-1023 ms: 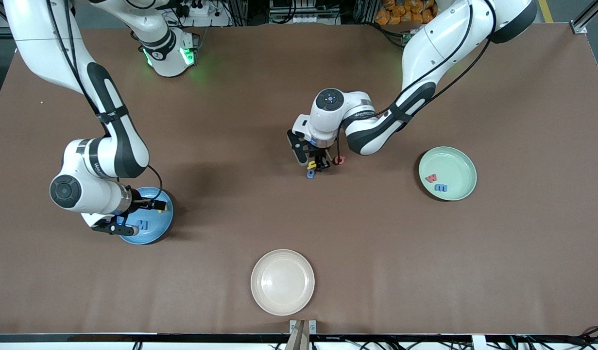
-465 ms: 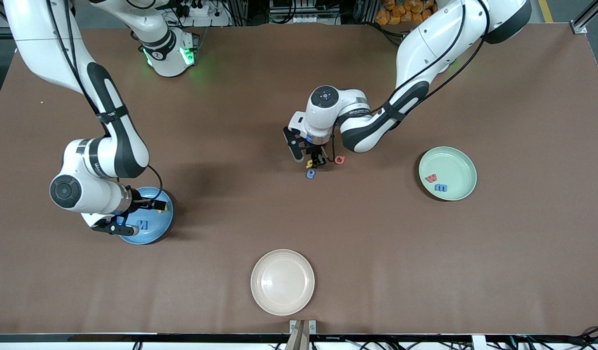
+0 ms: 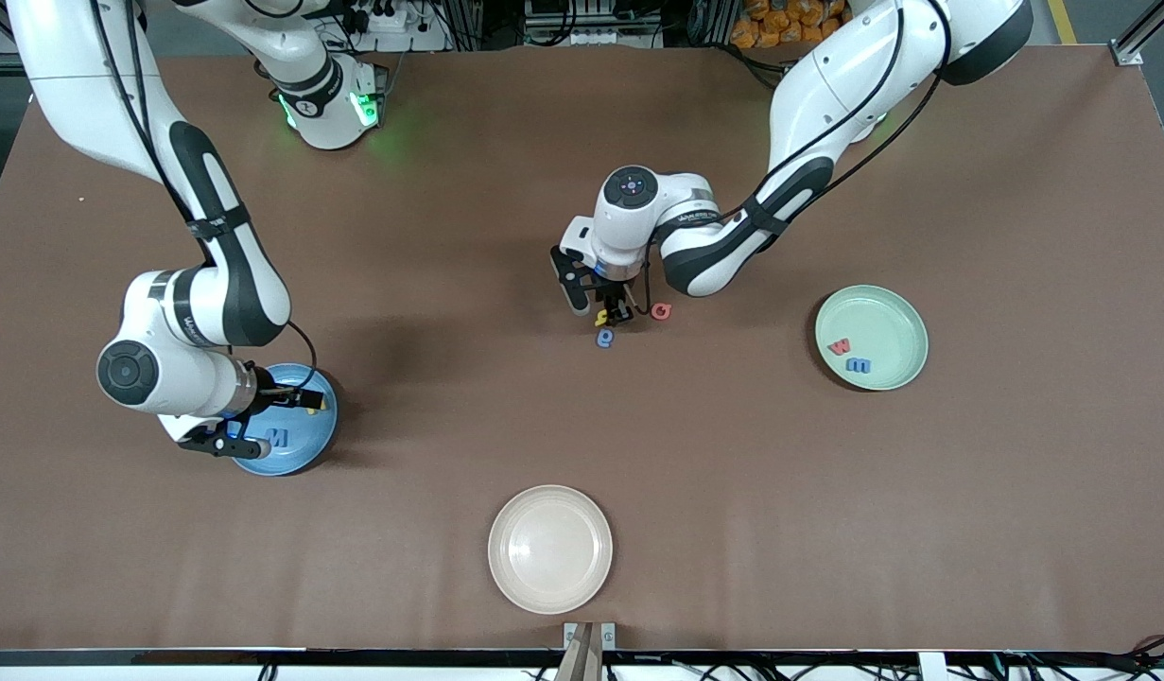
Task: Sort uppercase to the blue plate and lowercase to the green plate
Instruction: 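Grasp the yellow h with the left gripper while the right gripper returns, then place the yellow h on the green plate while the right gripper reaches the Q, then grasp the pink Q with the right gripper and lift it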
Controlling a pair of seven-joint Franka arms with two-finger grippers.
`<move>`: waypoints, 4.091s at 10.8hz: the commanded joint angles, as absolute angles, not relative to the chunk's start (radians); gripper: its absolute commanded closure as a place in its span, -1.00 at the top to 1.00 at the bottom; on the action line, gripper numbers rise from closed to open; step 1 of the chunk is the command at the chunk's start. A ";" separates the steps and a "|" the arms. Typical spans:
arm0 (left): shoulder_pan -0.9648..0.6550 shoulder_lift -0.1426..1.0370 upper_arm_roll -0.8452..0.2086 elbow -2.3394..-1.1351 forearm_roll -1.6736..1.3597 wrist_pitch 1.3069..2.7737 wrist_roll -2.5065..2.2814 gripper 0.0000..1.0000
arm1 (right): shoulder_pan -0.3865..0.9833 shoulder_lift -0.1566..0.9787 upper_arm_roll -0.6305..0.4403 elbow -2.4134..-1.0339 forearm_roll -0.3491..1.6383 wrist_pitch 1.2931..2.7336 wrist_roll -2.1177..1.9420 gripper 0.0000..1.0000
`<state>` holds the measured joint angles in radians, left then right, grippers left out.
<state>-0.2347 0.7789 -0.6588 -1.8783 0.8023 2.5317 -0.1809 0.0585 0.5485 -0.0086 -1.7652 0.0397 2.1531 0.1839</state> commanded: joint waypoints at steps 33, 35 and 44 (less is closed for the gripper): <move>1.129 0.660 -1.120 -2.152 0.497 2.210 -0.018 -0.56 | 0.968 1.043 0.095 -1.088 -0.354 2.220 1.625 0.44; 1.105 0.660 -1.120 -2.148 0.499 2.210 -0.057 -0.17 | 0.968 1.061 0.095 -1.083 -0.354 2.229 1.623 0.41; 0.956 0.649 -1.094 -2.100 0.508 2.210 -0.189 0.26 | 0.977 1.097 0.095 -1.058 -0.385 2.226 1.583 -1.00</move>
